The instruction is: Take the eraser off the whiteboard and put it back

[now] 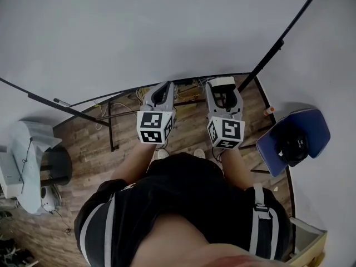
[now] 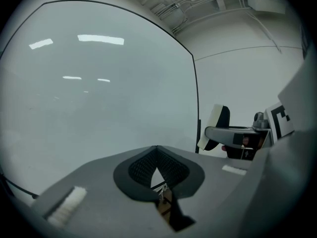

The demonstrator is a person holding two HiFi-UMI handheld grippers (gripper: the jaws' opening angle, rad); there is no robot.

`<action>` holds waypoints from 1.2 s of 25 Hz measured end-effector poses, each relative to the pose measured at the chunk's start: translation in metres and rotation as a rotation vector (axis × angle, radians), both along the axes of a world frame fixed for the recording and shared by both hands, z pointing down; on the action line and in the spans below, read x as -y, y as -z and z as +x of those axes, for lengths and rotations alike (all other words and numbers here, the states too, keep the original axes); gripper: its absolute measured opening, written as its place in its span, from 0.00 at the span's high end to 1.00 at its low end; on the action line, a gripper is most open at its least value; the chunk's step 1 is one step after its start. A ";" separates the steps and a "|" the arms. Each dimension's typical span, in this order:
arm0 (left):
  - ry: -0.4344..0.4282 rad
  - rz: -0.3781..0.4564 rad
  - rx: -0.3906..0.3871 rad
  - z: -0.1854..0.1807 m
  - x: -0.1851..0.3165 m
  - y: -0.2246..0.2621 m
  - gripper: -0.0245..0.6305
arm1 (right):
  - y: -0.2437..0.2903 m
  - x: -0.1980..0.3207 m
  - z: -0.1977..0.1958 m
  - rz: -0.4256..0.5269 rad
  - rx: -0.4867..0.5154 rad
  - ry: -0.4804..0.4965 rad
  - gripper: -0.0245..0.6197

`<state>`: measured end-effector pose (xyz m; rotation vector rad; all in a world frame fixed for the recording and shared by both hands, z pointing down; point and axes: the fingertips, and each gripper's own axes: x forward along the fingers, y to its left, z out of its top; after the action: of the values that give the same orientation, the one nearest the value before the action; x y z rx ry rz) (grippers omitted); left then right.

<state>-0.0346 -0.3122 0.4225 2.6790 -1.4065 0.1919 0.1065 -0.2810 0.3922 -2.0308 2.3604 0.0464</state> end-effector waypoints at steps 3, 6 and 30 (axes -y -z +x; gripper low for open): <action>0.003 -0.003 0.002 -0.002 0.000 -0.002 0.95 | -0.003 0.006 0.004 -0.018 -0.001 0.000 0.57; 0.009 -0.010 0.009 -0.003 0.003 -0.005 0.95 | -0.001 0.017 0.019 -0.032 0.001 -0.023 0.57; 0.081 -0.029 0.036 -0.022 0.009 -0.016 0.95 | -0.036 0.151 0.103 -0.300 -0.013 -0.054 0.57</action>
<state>-0.0563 -0.3211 0.4389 2.6028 -1.5070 0.2527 0.2095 -0.4319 0.4281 -2.2232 2.4458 -0.3137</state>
